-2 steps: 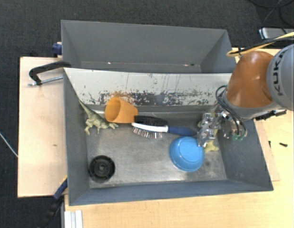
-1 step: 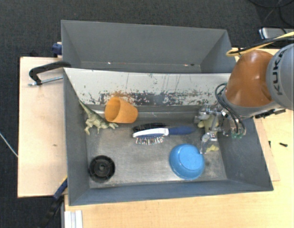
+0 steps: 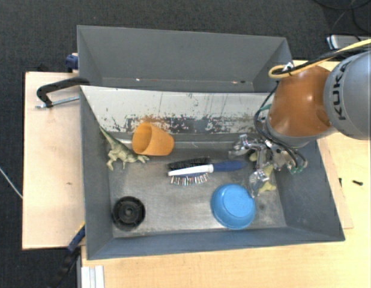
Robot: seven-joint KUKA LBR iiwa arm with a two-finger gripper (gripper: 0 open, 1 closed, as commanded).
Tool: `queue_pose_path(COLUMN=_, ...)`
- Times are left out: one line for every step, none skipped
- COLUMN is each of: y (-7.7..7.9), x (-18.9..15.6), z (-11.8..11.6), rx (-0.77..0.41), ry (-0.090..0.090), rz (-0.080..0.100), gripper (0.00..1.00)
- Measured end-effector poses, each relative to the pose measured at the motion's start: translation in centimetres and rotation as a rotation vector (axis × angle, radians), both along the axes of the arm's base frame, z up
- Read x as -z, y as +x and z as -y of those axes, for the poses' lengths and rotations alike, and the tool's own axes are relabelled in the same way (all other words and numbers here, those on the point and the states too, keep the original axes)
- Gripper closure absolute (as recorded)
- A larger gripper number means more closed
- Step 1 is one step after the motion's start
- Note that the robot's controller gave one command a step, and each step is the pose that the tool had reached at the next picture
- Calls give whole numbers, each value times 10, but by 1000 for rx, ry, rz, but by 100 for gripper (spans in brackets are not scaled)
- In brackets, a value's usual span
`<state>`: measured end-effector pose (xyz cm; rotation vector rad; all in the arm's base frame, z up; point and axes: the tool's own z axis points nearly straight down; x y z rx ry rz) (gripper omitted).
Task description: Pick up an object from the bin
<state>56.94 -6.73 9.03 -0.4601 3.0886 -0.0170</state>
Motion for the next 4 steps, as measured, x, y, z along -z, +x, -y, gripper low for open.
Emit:
queue_pose_path(y=31, x=-49, z=9, rx=-177, ry=5, rz=-9, gripper=0)
queue_pose_path(y=22, x=17, z=-22, rx=-404, ry=2, rz=-15, gripper=0)
queue_pose_path(y=23, x=17, z=-23, rx=-403, ry=4, rz=-9, gripper=100)
queue_pose_path(y=3, x=-102, z=-43, rx=-372, ry=3, rz=-9, gripper=100)
